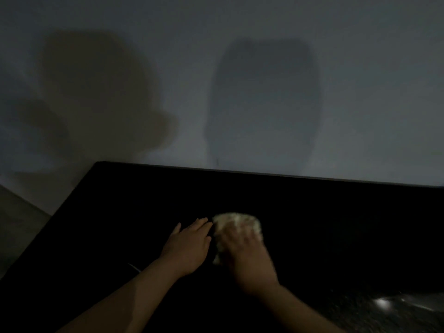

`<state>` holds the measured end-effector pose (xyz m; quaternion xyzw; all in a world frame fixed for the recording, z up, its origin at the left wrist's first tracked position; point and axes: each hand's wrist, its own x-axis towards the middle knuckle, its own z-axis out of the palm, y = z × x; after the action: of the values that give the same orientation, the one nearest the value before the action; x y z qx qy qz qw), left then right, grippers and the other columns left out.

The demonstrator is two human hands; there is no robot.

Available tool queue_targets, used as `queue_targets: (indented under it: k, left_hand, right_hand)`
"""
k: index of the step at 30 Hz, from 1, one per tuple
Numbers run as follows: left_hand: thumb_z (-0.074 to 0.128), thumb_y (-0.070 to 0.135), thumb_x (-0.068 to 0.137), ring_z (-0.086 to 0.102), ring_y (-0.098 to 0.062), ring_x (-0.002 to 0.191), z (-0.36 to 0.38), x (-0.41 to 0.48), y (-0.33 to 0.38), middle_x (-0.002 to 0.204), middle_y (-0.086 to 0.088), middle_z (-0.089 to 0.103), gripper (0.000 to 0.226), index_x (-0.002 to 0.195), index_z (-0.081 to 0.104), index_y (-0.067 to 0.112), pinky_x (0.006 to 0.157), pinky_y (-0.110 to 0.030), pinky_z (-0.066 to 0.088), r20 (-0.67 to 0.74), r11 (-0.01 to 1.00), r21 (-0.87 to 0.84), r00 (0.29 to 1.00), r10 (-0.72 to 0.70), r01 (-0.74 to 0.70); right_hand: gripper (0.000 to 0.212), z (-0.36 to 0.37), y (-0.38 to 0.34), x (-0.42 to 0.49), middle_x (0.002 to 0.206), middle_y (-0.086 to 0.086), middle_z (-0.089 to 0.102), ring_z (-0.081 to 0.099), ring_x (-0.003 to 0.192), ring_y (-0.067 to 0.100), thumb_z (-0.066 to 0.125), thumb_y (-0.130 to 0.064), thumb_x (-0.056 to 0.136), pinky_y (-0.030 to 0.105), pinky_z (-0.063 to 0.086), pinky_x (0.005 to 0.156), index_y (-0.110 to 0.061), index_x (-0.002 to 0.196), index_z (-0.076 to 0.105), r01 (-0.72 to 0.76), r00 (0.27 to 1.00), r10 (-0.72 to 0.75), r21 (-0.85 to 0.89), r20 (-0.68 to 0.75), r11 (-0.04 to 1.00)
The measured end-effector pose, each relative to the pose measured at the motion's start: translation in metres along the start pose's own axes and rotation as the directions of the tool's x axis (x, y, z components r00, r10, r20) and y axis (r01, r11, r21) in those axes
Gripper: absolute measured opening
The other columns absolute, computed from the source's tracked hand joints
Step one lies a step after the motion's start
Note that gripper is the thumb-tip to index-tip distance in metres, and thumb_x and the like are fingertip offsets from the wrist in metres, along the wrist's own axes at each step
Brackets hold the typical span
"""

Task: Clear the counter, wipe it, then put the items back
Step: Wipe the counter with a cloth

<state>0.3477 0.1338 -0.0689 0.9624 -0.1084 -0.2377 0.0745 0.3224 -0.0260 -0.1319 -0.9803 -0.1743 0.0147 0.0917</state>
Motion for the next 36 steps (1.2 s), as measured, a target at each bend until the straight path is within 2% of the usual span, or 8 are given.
queue_targets:
  k: [3,6,9,16,19,23,30,36]
  left_hand:
    - [0.025,0.033,0.103,0.008,-0.014,0.146,-0.004,-0.004,-0.004,0.159,0.008,-0.009,0.05,0.151,0.014,0.026,0.12,-0.034,0.008,-0.071,0.997,-0.083,0.997,-0.006,0.0]
    - [0.027,0.035,0.102,0.007,-0.018,0.146,-0.011,-0.004,-0.019,0.159,0.007,-0.01,0.056,0.152,0.004,0.025,0.12,-0.036,0.008,-0.038,0.984,-0.176,0.998,-0.04,0.033]
    - [0.025,0.038,0.102,0.003,-0.016,0.147,-0.015,0.005,-0.036,0.16,0.002,-0.008,0.058,0.153,0.001,0.021,0.12,-0.038,0.005,0.021,0.989,-0.129,0.998,-0.063,0.066]
    - [0.022,0.034,0.103,-0.003,-0.016,0.148,-0.021,0.019,-0.046,0.16,0.001,-0.006,0.054,0.153,0.004,0.018,0.12,-0.033,0.007,0.057,0.999,-0.022,0.998,-0.041,0.043]
    - [0.023,0.032,0.104,-0.005,-0.016,0.147,-0.024,0.02,-0.051,0.16,0.002,-0.007,0.054,0.152,0.003,0.018,0.119,-0.03,0.006,0.105,0.996,-0.084,0.994,0.006,0.003]
    - [0.024,0.029,0.104,-0.005,-0.017,0.147,-0.029,0.025,-0.054,0.16,0.002,-0.007,0.055,0.152,0.003,0.016,0.119,-0.031,0.006,0.129,0.997,-0.074,0.991,0.035,-0.025]
    - [0.025,0.025,0.104,0.003,-0.02,0.147,-0.039,0.037,-0.053,0.16,-0.001,0.002,0.05,0.151,0.014,0.013,0.118,-0.029,0.01,0.117,0.996,-0.082,0.992,0.054,-0.045]
    - [0.024,0.024,0.104,-0.001,-0.019,0.148,-0.03,0.039,-0.058,0.16,0.001,-0.001,0.051,0.152,0.01,0.015,0.118,-0.029,0.007,0.098,0.991,-0.119,0.993,0.066,-0.054]
  right_hand:
    - [0.064,-0.019,0.022,0.003,0.129,0.007,0.061,0.06,0.117,0.026,0.034,-0.048,0.078,0.032,0.011,0.113,-0.017,0.133,0.046,0.155,0.987,-0.155,-0.019,0.039,0.988]
    - [0.089,-0.043,0.094,0.014,0.156,0.008,0.021,0.022,0.144,0.026,0.011,-0.064,0.073,0.033,0.002,0.119,-0.02,0.15,0.021,-0.238,0.971,0.238,0.018,-0.004,0.971]
    - [0.062,-0.041,0.092,0.025,0.158,0.007,0.017,0.016,0.144,0.031,0.028,-0.048,0.095,0.041,0.006,0.118,-0.02,0.15,0.02,-0.573,0.819,0.574,0.075,0.011,0.816]
    - [0.054,-0.011,0.019,0.037,0.127,0.005,0.062,0.062,0.113,0.027,0.028,-0.052,0.089,0.037,0.039,0.105,-0.021,0.13,0.047,0.138,0.989,-0.135,-0.048,0.057,0.989]
    - [0.071,-0.032,0.084,0.056,0.153,0.009,0.03,0.029,0.141,0.029,0.028,-0.056,0.084,0.039,0.015,0.117,-0.02,0.145,0.034,-0.217,0.976,0.217,0.019,0.007,0.976]
    - [0.061,-0.039,0.067,0.084,0.16,0.004,0.007,0.003,0.146,0.029,0.033,-0.044,0.098,0.044,-0.001,0.117,-0.022,0.151,0.012,-0.66,0.748,0.663,0.127,0.021,0.74]
    - [0.062,-0.026,0.015,0.11,0.152,0.012,0.032,0.029,0.14,0.032,0.039,-0.048,0.093,0.04,0.014,0.117,-0.018,0.146,0.032,0.026,1.0,-0.027,0.043,0.003,0.999]
    - [0.058,-0.04,0.105,0.095,0.156,0.008,0.022,0.018,0.142,0.033,0.04,-0.044,0.096,0.047,0.008,0.117,-0.019,0.147,0.028,-0.732,0.67,0.741,0.125,-0.038,0.669]
